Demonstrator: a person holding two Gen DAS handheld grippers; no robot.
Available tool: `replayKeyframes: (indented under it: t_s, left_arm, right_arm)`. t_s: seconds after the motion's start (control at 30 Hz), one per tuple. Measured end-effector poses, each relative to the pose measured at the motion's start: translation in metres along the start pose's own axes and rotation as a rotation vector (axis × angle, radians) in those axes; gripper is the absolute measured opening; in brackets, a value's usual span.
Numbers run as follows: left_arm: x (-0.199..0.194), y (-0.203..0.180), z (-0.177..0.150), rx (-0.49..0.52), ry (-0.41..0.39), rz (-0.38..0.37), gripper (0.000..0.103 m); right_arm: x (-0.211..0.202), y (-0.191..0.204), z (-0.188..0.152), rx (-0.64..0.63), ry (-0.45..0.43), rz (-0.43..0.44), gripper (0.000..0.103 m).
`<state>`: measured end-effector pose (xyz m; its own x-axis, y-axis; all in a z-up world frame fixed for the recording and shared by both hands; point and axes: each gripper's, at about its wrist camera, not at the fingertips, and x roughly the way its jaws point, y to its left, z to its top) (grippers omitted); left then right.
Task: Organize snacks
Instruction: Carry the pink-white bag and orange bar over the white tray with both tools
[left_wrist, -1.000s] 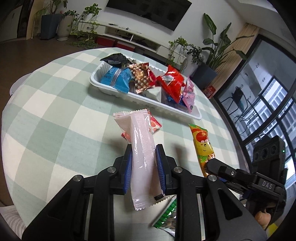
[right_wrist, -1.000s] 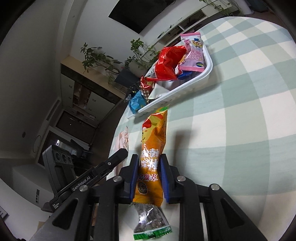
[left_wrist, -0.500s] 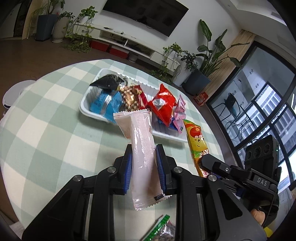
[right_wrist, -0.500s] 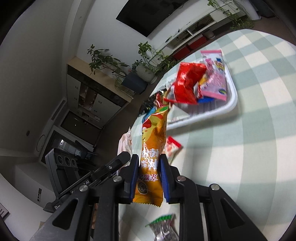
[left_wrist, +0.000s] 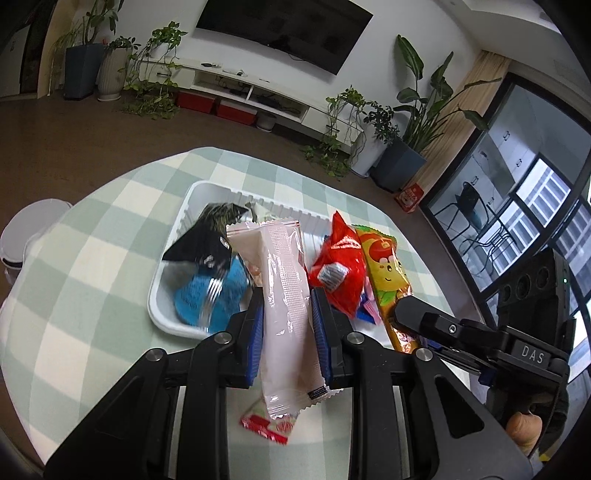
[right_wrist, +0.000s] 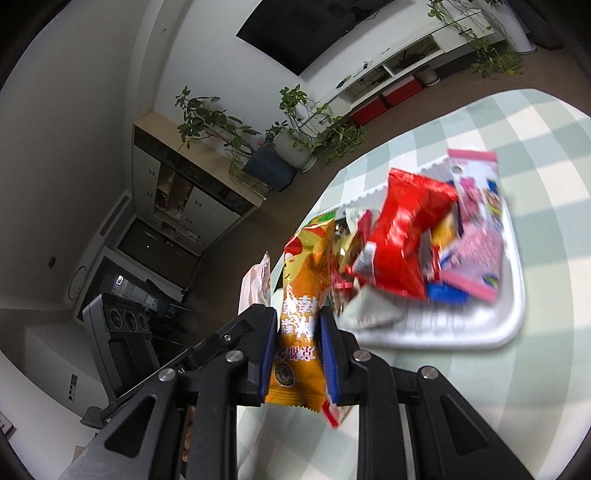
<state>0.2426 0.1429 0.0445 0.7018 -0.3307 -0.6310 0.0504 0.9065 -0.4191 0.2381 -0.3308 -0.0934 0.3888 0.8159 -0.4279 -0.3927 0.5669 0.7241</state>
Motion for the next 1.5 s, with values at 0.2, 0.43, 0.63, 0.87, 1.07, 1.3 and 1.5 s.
replayKeyframes:
  t_s: [0.2,0.43,0.63,0.87,1.07,1.3,1.5]
  left_arm:
    - [0.022,0.001,0.021,0.019,0.010,0.013,0.022]
    - [0.047,0.002,0.039,0.050,0.021,0.032,0.022]
    - [0.061,-0.001,0.044,0.076,0.030,0.051,0.023]
    - [0.080,-0.003,0.046,0.108,0.044,0.084,0.024]
    - [0.092,0.000,0.046,0.122,0.048,0.112,0.026]
    - [0.087,0.000,0.044,0.143,0.025,0.132,0.030]
    - [0.072,0.000,0.039,0.135,0.004,0.129,0.047]
  right_arm:
    - [0.022,0.000,0.025,-0.011,0.006,-0.027,0.025]
    - [0.046,-0.007,0.046,-0.021,0.021,-0.063,0.025]
    - [0.060,-0.012,0.053,-0.031,0.032,-0.097,0.025]
    - [0.069,-0.015,0.055,-0.062,0.030,-0.153,0.028]
    - [0.068,-0.013,0.051,-0.097,0.022,-0.185,0.033]
    - [0.057,-0.002,0.041,-0.136,0.004,-0.188,0.039]
    - [0.041,0.008,0.028,-0.161,-0.012,-0.187,0.041]
